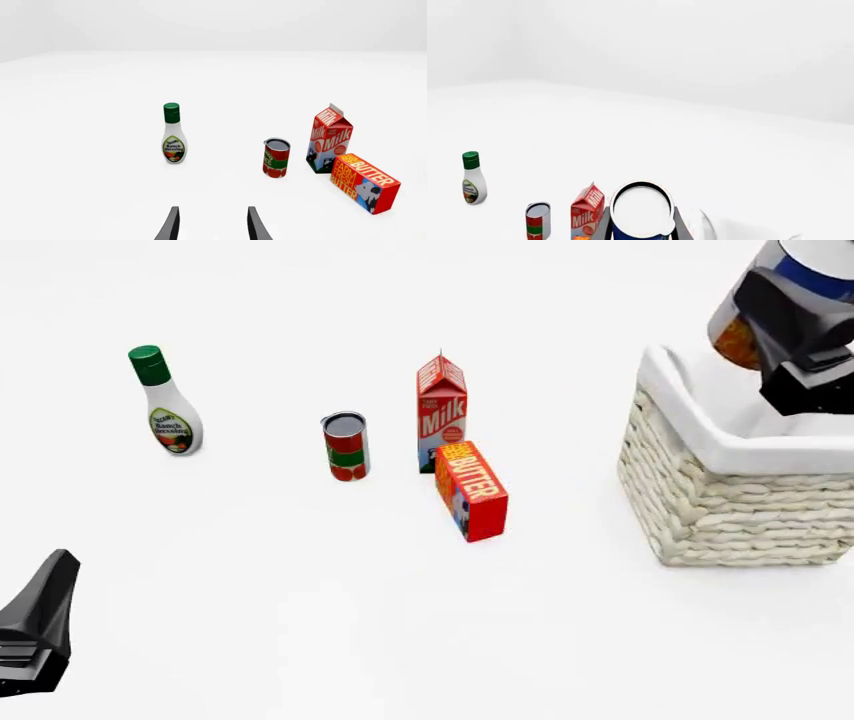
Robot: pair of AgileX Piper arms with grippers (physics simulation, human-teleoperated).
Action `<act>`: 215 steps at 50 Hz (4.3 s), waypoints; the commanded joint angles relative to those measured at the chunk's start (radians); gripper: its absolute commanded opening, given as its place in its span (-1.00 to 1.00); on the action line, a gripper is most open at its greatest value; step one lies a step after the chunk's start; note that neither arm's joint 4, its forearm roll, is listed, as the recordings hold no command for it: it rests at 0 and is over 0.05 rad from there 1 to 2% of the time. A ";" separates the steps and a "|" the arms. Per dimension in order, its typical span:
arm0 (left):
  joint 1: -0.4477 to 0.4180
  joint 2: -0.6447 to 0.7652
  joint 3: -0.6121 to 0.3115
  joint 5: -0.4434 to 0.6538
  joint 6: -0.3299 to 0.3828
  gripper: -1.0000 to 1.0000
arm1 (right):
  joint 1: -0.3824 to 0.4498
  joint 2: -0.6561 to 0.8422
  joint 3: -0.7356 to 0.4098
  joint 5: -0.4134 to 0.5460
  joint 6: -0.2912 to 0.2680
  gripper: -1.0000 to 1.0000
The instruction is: Pick the alphabet soup and place it in the basket.
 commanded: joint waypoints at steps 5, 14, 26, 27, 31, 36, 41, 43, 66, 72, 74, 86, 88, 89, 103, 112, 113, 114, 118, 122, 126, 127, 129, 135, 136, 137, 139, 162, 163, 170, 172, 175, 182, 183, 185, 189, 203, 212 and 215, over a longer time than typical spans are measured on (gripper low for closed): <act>0.000 0.000 0.000 0.000 0.000 1.00 | -0.137 -0.076 -0.028 0.083 0.010 -1.00; 0.000 0.000 0.000 0.000 0.000 1.00 | -0.225 -0.128 -0.031 0.140 0.005 -1.00; 0.000 0.000 0.000 0.000 0.000 1.00 | -0.323 -0.164 -0.049 0.199 -0.003 -1.00; 0.000 0.000 0.000 0.000 0.000 1.00 | -0.330 -0.165 -0.051 0.202 -0.003 -1.00; 0.000 0.000 0.000 0.000 0.000 1.00 | -0.358 -0.160 -0.056 0.208 -0.010 -1.00; 0.000 0.000 0.000 0.000 0.000 1.00 | -0.384 -0.147 -0.067 0.208 -0.011 -1.00; 0.000 0.000 0.000 0.000 0.000 1.00 | -0.404 -0.117 -0.080 0.195 -0.018 -1.00; 0.000 0.000 0.000 0.000 0.000 1.00 | -0.409 -0.103 -0.085 0.186 -0.022 -1.00; 0.000 0.000 0.000 0.000 0.000 1.00 | -0.430 0.090 -0.159 0.213 -0.063 -1.00; 0.000 0.000 0.000 0.000 0.000 1.00 | -0.429 0.134 -0.187 0.228 -0.070 -1.00; 0.000 0.000 0.000 0.000 0.000 1.00 | -0.426 0.155 -0.202 0.238 -0.074 -1.00; 0.000 0.000 0.000 0.000 0.000 1.00 | -0.421 0.257 -0.282 0.318 -0.131 -1.00; 0.000 0.000 0.000 0.000 0.000 1.00 | -0.427 0.280 -0.298 0.336 -0.135 -1.00; 0.000 0.000 0.000 0.000 0.000 1.00 | -0.425 0.285 -0.301 0.340 -0.140 -1.00; 0.000 0.000 0.000 0.000 0.000 1.00 | -0.424 0.370 -0.352 0.408 -0.197 -1.00; 0.000 0.000 0.000 0.000 0.000 1.00 | -0.439 0.424 -0.379 0.437 -0.245 -1.00; 0.000 0.000 0.000 0.000 0.000 1.00 | -0.441 0.428 -0.379 0.437 -0.248 -1.00; 0.000 0.000 0.000 0.000 0.000 1.00 | -0.442 0.435 -0.381 0.441 -0.252 -1.00; 0.000 0.000 0.000 0.000 0.000 1.00 | -0.439 0.450 -0.372 0.442 -0.269 -1.00; 0.000 0.000 0.000 0.000 0.000 1.00 | -0.455 0.475 -0.362 0.433 -0.296 -1.00; 0.000 0.000 0.000 0.000 0.000 1.00 | -0.463 0.489 -0.375 0.445 -0.310 -1.00; 0.000 0.000 0.000 0.000 0.000 1.00 | -0.463 0.491 -0.377 0.447 -0.311 -1.00; 0.000 0.000 0.000 0.000 0.000 1.00 | -0.466 0.501 -0.383 0.456 -0.316 -1.00; 0.000 0.000 0.000 0.000 0.000 1.00 | -0.471 0.532 -0.389 0.463 -0.332 -1.00; 0.000 0.000 0.000 0.000 0.000 1.00 | -0.471 0.537 -0.390 0.464 -0.336 -1.00; 0.000 0.000 0.000 0.000 0.000 1.00 | -0.472 0.540 -0.393 0.463 -0.336 -1.00; 0.000 0.000 0.000 0.000 0.000 1.00 | -0.474 0.550 -0.408 0.467 -0.339 -1.00; 0.000 0.000 0.000 0.000 0.000 1.00 | -0.458 0.709 -0.448 0.433 -0.388 -1.00; 0.000 0.000 0.000 0.000 0.000 1.00 | -0.461 0.717 -0.446 0.428 -0.393 -1.00; 0.000 0.000 0.000 0.000 0.000 1.00 | -0.469 0.757 -0.461 0.402 -0.401 -1.00; 0.000 0.000 0.000 0.000 0.000 1.00 | -0.468 0.773 -0.467 0.399 -0.404 -1.00; 0.000 0.000 0.000 0.000 0.000 1.00 | -0.468 0.790 -0.476 0.397 -0.406 -1.00; 0.000 0.000 0.000 0.000 0.000 1.00 | -0.473 0.824 -0.493 0.391 -0.411 -1.00; 0.000 0.000 0.000 0.000 0.000 1.00 | -0.473 0.828 -0.495 0.392 -0.412 -1.00; 0.000 0.000 0.000 0.000 0.000 1.00 | -0.474 0.834 -0.502 0.392 -0.412 -1.00; 0.000 0.000 0.000 0.000 0.000 1.00 | -0.478 0.849 -0.507 0.385 -0.416 -1.00; 0.000 0.000 0.000 0.000 0.000 1.00 | -0.484 0.910 -0.539 0.369 -0.419 -1.00; 0.000 0.000 0.000 0.000 0.000 1.00 | -0.487 0.940 -0.557 0.361 -0.419 -1.00; 0.000 0.000 0.000 0.000 0.000 1.00 | -0.490 0.947 -0.560 0.361 -0.422 -1.00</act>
